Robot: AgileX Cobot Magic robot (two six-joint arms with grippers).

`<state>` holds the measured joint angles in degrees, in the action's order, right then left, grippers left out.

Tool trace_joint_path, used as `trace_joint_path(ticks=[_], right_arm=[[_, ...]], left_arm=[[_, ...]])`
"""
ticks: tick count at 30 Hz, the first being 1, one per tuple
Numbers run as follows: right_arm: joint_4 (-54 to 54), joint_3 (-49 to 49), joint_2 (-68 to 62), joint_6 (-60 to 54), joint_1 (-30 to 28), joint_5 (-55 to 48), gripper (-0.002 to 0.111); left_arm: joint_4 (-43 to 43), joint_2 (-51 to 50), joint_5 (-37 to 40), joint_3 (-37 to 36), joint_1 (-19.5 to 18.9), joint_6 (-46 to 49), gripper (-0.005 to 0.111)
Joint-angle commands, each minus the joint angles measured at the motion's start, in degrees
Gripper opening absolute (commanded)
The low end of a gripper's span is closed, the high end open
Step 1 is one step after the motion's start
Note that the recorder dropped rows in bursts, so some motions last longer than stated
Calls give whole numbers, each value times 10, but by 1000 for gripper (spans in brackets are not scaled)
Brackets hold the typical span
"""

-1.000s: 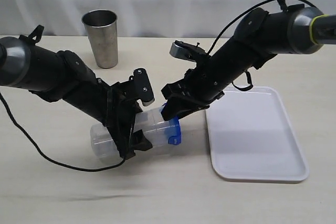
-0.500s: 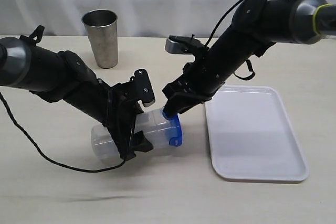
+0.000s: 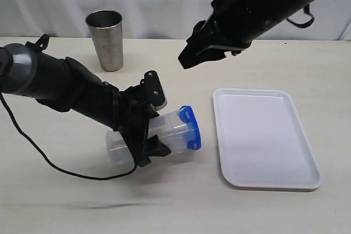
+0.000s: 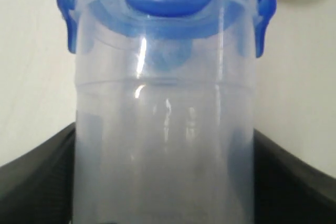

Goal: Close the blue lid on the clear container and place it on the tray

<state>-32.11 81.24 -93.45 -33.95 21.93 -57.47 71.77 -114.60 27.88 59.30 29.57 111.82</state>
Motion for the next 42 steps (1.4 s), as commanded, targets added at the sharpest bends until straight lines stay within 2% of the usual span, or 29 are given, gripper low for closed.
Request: trace_joint_path(ticks=[1,3,7,12,17,25,31,42], right_arm=[[67,-36,64,45,0,55,37],[117,-61,93,92,0,93,30],[193,-102,129,172,-20,122,5],[162,-155,127,188,-89,143,5],[130,-189,100,180,-114,151,5],[-32,-198,95,46,-98,139,5],[-66,-192,122,11,-98,123,5],[-54,-192,213,10,-98,138,5]], left_arm=[[149,24,29,0,5,110,0],[161,37,43,12,5,110,0],[180,60,75,33,5,110,0],[226,70,165,63,5,110,0],[259,70,225,67,5,110,0],[258,70,235,66,5,110,0],[258,61,228,61,5,110,0],[282,27,225,61,5,109,0]])
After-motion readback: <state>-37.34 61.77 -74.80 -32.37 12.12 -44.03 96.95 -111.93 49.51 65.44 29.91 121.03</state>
